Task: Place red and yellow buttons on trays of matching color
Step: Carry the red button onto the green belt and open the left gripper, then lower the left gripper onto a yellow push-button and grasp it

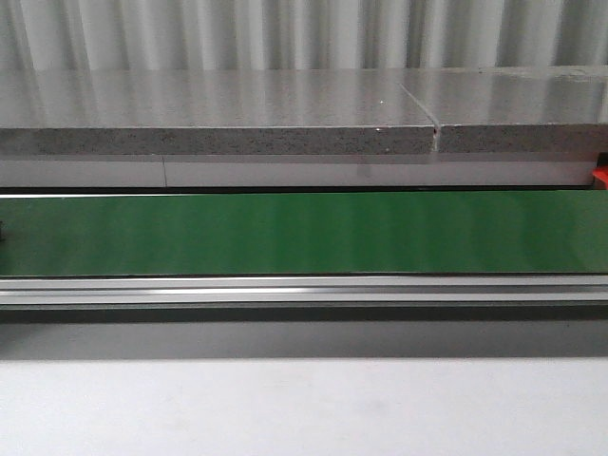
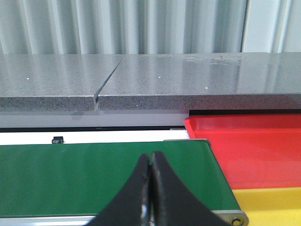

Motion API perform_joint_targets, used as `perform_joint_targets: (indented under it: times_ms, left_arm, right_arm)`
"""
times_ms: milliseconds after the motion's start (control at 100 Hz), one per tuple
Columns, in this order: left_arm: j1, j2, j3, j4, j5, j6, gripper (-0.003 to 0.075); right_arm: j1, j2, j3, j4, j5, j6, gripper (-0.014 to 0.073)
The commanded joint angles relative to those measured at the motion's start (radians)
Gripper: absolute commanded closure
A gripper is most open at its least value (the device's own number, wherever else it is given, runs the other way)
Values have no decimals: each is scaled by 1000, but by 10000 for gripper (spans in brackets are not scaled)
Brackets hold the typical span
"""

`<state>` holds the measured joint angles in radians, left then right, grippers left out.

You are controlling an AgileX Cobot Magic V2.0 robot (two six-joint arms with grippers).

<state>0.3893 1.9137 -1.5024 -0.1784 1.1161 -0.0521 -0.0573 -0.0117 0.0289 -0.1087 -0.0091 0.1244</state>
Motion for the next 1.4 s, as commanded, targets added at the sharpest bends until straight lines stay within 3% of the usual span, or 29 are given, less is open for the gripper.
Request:
perform_joint_targets:
  times_ms: [0, 550, 860, 1390]
  left_arm:
    - [2, -39, -30, -7, -19, -9, 209]
    - [2, -9, -30, -5, -56, -9, 213]
    - [2, -9, -30, -5, -54, -9, 397]
    - [2, -9, -30, -5, -61, -9, 409]
  right_arm:
    - [-4, -8, -16, -3, -81, 0, 661]
    - [-4, -8, -16, -3, -81, 0, 661]
    - [-4, -8, -16, -3, -81, 0, 661]
    - [-4, -8, -16, -3, -81, 0, 661]
